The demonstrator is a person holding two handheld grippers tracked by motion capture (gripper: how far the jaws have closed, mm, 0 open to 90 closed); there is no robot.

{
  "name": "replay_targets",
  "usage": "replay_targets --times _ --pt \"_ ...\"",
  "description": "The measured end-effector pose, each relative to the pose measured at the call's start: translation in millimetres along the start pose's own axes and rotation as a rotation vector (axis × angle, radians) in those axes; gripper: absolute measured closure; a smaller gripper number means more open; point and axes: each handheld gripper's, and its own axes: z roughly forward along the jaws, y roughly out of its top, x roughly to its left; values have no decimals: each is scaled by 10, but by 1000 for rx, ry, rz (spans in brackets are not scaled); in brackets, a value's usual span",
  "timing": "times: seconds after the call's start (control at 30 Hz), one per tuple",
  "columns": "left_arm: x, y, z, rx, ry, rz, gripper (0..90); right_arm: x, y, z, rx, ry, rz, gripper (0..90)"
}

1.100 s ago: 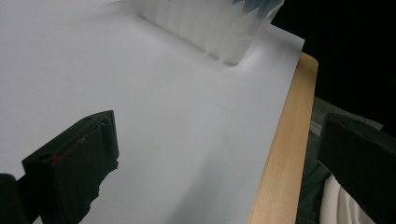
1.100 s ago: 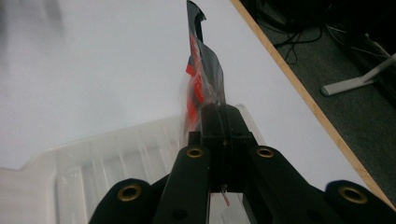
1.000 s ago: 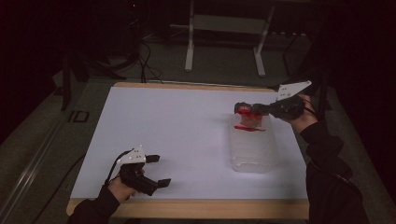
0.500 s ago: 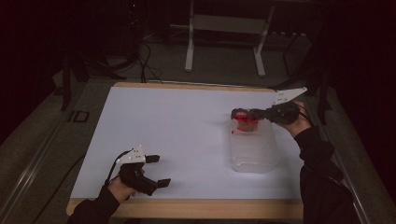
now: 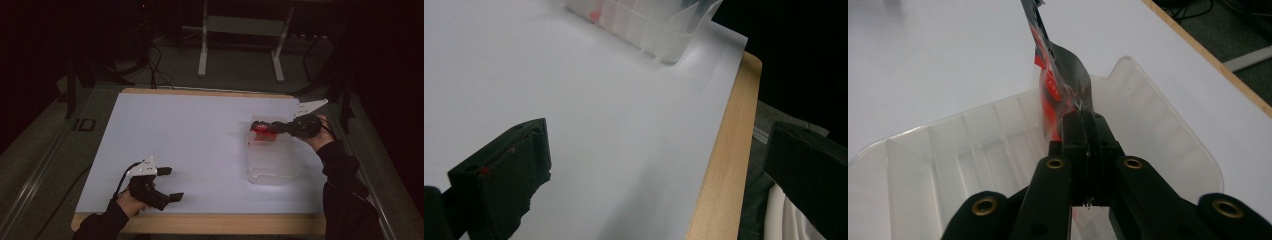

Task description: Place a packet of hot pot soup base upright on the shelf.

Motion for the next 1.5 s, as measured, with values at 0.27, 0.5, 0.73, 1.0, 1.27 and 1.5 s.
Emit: replay_targets --times 0.27,0.5,0.73,1.0,1.27,1.5 --pt "-1 2 -3 -2 5 2 0 36 69 -81 -5 -41 9 727" --pt "-9 10 -11 -5 5 8 0 137 268 -227 -48 -56 12 612" --pt "-16 11 -17 -3 5 13 0 279 440 -340 -104 -71 6 461" --pt "-26 3 -25 1 7 15 0 471 523 -416 -143 -90 60 231" --pt "-39 6 -17 -8 3 20 0 755 548 -455 -189 -101 50 136" --pt "-44 3 -20 -6 1 26 0 1016 523 -373 -208 -85 83 137"
